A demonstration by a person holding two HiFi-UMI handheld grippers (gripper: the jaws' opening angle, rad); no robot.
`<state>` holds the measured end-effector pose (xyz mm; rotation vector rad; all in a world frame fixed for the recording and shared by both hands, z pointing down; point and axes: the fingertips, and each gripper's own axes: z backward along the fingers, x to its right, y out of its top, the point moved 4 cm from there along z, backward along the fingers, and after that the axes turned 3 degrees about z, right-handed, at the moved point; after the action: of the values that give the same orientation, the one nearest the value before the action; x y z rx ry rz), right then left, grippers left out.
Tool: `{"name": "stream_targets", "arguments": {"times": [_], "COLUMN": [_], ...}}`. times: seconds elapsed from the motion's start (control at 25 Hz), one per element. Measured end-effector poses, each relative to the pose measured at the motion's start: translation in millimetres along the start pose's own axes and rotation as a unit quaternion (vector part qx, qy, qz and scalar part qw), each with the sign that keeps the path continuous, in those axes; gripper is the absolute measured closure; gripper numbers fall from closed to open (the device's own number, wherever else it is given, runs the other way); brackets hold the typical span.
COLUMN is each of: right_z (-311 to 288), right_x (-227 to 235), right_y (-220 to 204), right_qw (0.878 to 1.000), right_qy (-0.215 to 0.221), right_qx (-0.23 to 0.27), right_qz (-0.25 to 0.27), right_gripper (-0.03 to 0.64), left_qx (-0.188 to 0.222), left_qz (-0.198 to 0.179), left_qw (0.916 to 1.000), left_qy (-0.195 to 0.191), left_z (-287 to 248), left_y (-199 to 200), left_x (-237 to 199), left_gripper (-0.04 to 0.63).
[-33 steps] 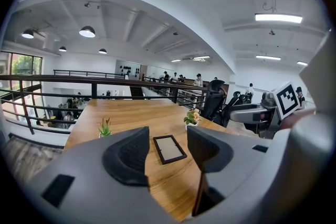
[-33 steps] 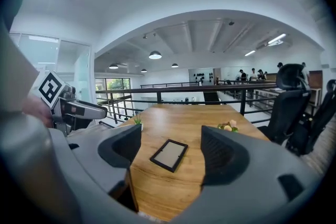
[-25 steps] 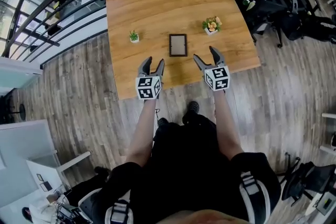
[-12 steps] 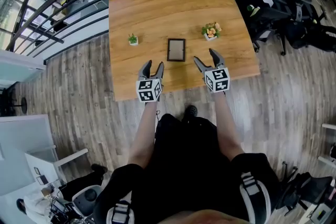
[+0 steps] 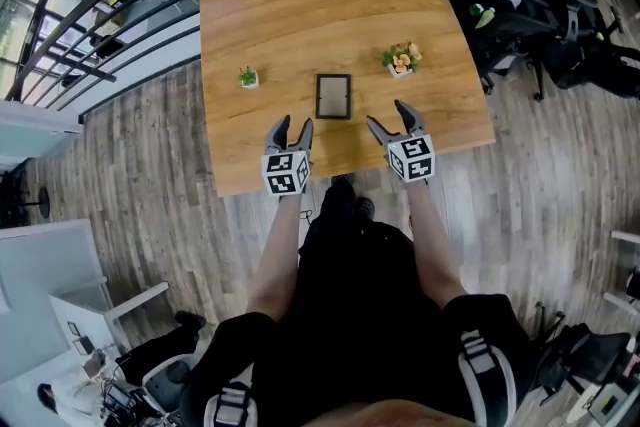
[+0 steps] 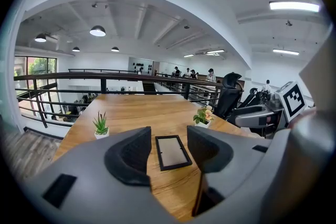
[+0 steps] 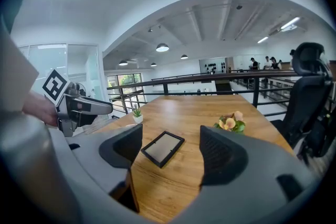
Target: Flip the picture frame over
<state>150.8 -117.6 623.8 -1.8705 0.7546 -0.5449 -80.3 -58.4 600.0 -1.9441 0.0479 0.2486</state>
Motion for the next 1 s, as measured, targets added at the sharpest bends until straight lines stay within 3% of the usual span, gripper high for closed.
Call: {"name": "stream_targets", "arguments": {"times": [1.0], "right_z": [-93.2], "right_x": [34.1], "right_y": [-10.3], "right_qw": [0.997], "right_qy": [-0.011], "right_qx": [-0.064], "right_qz": [-0.035], "right_gripper": [0.279], "left_qx": [-0.103], "left_qz": [0.014], "left_qw": [0.9944], "left_qy": [-0.019], "left_z": [-97.3], "left_y": [-53.2], "left_x": [-37.8], "left_gripper": [0.368]}}
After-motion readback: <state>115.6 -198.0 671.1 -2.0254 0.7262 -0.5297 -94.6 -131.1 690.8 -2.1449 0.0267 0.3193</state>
